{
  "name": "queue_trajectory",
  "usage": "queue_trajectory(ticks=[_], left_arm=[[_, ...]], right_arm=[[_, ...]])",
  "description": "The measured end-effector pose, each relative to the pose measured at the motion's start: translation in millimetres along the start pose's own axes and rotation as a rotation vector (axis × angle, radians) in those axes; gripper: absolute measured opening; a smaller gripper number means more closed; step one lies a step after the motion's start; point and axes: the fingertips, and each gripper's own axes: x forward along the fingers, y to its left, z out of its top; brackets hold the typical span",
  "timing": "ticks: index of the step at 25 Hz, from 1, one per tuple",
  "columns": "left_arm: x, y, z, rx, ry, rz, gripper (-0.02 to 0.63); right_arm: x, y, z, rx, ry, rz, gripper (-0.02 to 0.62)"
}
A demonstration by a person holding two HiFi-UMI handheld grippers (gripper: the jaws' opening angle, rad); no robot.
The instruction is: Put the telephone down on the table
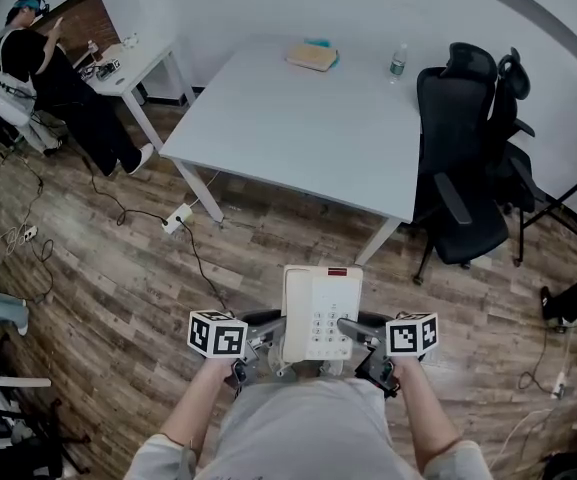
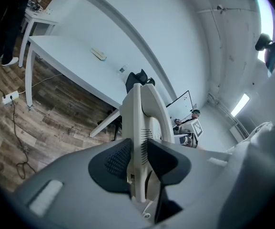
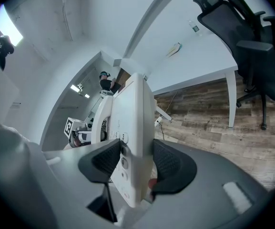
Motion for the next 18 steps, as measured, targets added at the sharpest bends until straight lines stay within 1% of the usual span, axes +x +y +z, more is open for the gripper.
queue_trajectory(ticks=[18], left_arm=[[-56,44,19,0.014,-0.009,-0.031,0.124]], right_arm=[[61,36,7,-0.009,-0.042,-0.022,0.221]])
